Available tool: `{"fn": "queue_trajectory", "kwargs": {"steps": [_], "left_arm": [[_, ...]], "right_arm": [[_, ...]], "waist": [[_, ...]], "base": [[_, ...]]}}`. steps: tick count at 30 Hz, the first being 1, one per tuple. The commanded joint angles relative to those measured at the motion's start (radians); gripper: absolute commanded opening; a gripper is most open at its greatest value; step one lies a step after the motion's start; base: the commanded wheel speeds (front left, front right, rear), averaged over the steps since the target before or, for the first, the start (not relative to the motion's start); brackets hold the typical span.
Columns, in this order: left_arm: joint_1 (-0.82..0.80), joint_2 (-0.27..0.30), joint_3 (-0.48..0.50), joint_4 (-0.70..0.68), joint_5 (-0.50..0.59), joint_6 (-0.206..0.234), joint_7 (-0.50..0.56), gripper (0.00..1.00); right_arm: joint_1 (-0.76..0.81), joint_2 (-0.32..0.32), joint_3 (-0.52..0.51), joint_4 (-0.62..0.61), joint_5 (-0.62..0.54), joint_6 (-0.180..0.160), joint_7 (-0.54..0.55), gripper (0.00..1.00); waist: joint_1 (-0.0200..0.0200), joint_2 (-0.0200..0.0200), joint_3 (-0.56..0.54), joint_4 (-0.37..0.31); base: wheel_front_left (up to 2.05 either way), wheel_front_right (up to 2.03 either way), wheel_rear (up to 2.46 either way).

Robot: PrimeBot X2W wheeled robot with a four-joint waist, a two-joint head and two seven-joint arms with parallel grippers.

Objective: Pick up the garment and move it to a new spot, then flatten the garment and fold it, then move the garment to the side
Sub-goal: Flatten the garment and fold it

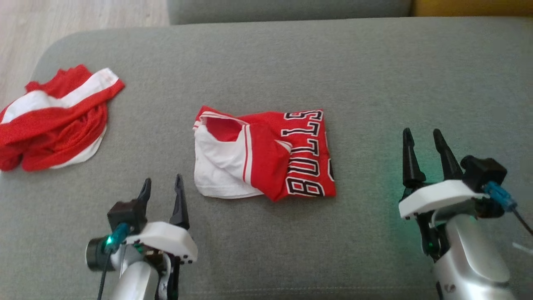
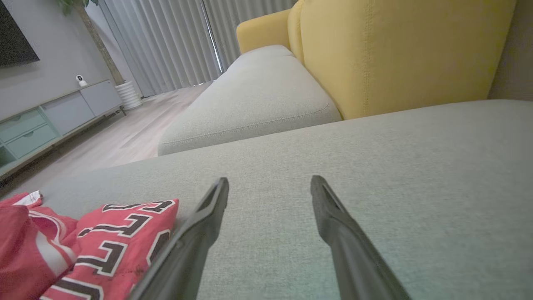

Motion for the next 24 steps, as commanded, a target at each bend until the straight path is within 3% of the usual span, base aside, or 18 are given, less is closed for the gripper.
{"fn": "queue_trajectory", "kwargs": {"steps": [1, 18, 24], "left_arm": [[-0.004, 0.009, 0.043, -0.030, 0.010, 0.001, -0.012, 1.00], [0.056, 0.009, 0.074, -0.062, 0.027, -0.018, -0.012, 1.00], [0.042, 0.009, 0.047, -0.059, 0.014, -0.026, -0.012, 1.00]], "right_arm": [[-0.002, 0.012, 0.021, -0.040, -0.015, 0.007, -0.011, 1.00], [0.055, 0.013, 0.097, -0.042, 0.033, 0.007, -0.011, 1.00], [-0.018, 0.013, 0.253, -0.050, 0.105, 0.007, 0.006, 1.00]], "waist": [[0.0000, 0.0000, -0.016, -0.016], [0.0000, 0.0000, -0.036, -0.016], [0.0000, 0.0000, -0.006, 0.025]], "base": [[0.00, 0.00, 0.00], [0.00, 0.00, 0.00], [0.00, 0.00, 0.00]]}}
